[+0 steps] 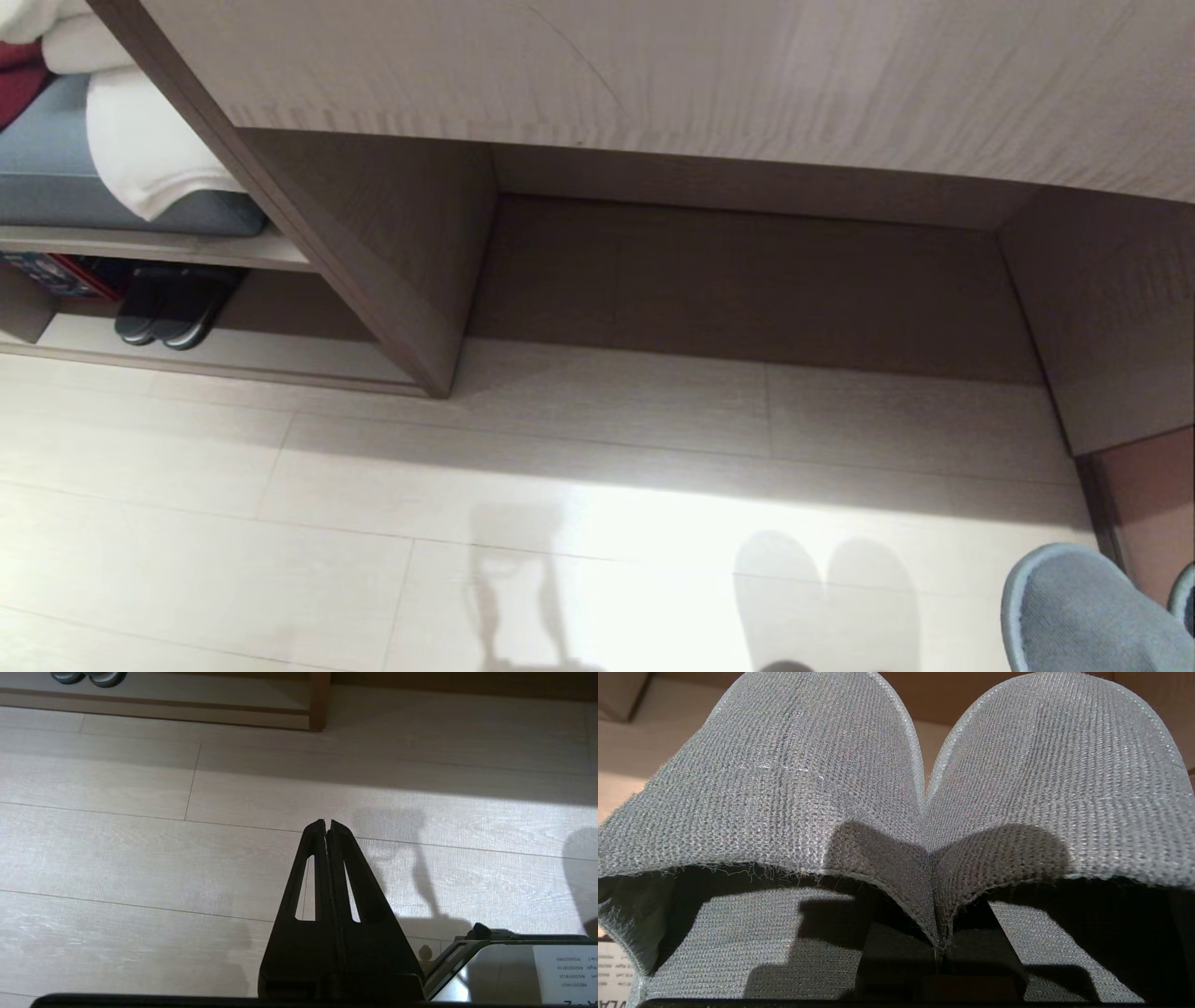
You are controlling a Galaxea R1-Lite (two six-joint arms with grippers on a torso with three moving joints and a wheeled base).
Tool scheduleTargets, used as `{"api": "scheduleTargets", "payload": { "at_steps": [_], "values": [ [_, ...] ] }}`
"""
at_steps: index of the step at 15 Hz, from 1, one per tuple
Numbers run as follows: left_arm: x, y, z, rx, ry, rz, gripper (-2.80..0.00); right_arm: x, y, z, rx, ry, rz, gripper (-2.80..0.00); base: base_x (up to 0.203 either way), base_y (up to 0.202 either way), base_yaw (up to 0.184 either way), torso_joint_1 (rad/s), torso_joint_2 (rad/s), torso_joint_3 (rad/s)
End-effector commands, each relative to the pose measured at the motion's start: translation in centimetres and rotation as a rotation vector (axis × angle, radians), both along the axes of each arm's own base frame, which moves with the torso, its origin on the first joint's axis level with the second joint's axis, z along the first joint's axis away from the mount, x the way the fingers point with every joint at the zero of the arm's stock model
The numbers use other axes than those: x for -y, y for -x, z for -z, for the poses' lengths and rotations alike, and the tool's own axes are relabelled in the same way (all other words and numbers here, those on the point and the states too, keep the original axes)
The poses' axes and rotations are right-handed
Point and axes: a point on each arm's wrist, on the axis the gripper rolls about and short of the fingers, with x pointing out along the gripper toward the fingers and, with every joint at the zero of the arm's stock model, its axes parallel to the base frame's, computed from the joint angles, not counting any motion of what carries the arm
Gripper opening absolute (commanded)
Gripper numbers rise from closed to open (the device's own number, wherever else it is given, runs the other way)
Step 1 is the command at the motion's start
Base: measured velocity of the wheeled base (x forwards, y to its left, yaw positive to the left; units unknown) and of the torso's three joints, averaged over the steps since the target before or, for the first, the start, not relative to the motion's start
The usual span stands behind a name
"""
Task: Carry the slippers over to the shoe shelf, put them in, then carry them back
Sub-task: Place the slippers on the floor
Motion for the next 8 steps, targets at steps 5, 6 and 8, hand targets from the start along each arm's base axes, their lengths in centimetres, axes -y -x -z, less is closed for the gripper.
{"api": "scheduleTargets", "payload": {
  "at_steps": [5, 6, 8],
  "values": [
    [0.0, -0.01, 0.04, -0.002, 0.002, -0.001, -2.8, 0.0, 0.02, 0.01, 0.003, 0.002, -0.001, -2.8, 0.0, 0.0, 0.0, 0.005, 0.0, -0.2],
    [0.0, -0.01, 0.04, -0.002, 0.002, -0.001, -2.8, 0.0, 0.02, 0.01, 0.002, 0.002, -0.002, -2.8, 0.0, 0.0, 0.0, 0.002, 0.0, -0.193],
    [0.0, -0.01, 0.04, -0.002, 0.002, -0.001, -2.8, 0.0, 0.02, 0.01, 0.003, 0.002, -0.003, -2.8, 0.0, 0.0, 0.0, 0.002, 0.0, -0.197]
  ]
}}
